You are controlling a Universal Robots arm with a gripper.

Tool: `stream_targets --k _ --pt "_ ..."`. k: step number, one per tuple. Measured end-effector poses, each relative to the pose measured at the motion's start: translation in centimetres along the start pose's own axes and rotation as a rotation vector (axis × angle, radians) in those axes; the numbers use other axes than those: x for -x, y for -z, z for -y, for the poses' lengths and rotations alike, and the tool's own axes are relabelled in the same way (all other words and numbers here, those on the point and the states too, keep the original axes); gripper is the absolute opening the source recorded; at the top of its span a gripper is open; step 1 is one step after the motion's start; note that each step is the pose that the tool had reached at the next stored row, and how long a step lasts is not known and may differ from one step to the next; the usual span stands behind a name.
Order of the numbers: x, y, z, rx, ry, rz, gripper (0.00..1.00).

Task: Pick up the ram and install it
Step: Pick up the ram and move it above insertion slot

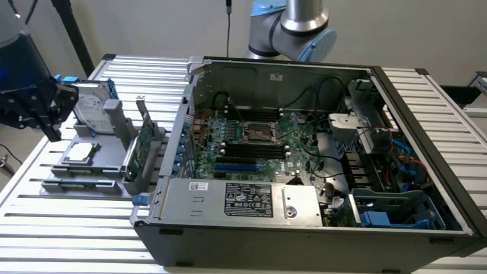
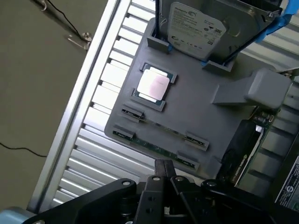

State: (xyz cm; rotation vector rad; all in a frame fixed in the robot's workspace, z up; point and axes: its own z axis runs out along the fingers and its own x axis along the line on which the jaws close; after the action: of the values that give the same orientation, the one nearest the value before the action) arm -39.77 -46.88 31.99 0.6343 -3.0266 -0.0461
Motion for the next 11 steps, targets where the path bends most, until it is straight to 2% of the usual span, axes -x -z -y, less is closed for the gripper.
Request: stream_targets --k 11 --pt "0.0 -0.12 0.0 -0.0084 0.2 -0.0078 0.11"
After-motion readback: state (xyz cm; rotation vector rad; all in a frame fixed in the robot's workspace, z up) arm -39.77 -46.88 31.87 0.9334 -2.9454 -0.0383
